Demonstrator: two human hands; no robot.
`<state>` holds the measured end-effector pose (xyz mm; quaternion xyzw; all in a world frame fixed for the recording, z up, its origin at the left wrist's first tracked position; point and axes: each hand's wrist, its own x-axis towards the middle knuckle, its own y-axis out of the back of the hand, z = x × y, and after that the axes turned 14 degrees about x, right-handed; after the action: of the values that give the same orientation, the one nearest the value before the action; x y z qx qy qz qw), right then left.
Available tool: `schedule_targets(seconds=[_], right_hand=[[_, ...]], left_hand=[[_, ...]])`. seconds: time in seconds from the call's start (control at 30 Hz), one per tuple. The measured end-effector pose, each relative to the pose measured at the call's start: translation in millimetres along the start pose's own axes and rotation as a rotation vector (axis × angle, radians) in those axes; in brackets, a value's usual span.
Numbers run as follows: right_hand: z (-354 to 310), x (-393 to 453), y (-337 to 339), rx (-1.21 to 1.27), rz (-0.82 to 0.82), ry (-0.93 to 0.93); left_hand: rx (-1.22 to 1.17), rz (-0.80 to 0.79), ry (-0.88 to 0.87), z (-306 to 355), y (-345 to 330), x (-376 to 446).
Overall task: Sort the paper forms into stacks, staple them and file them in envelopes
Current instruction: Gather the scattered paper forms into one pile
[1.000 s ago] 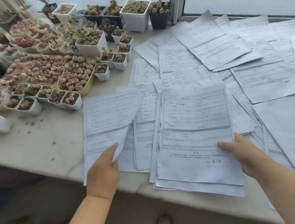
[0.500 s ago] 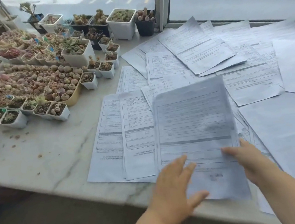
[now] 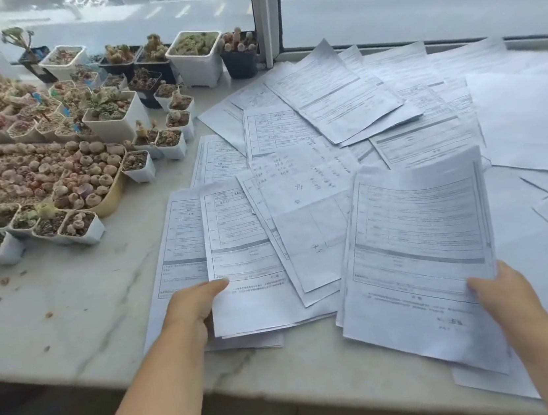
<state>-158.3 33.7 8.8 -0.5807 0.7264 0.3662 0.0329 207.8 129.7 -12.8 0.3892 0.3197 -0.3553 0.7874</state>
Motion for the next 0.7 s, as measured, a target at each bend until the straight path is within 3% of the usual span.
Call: schedule_targets(seconds=[0.1, 0.27, 0.4, 0.57, 0.7], right_hand=[[3, 1, -3, 0.006, -0.030, 0.016], [1, 0, -4, 0.049, -0.041, 0.044], [-3, -1, -7, 0.207, -0.174, -0.006], [-9, -13, -43, 0.133, -0.360, -0.031], [-17, -21, -65, 0.103, -0.462, -0.102]], left_hand=[[0.028, -0.036, -0.085, 3, -17, -5], [0.181, 0.163, -0.369, 8, -25, -18], [0.209, 0.352, -0.518, 3, 29, -19], [-0.259, 0.200, -0.360, -21, 96, -15], [-0.277, 0.022, -0.382, -31, 89, -23]])
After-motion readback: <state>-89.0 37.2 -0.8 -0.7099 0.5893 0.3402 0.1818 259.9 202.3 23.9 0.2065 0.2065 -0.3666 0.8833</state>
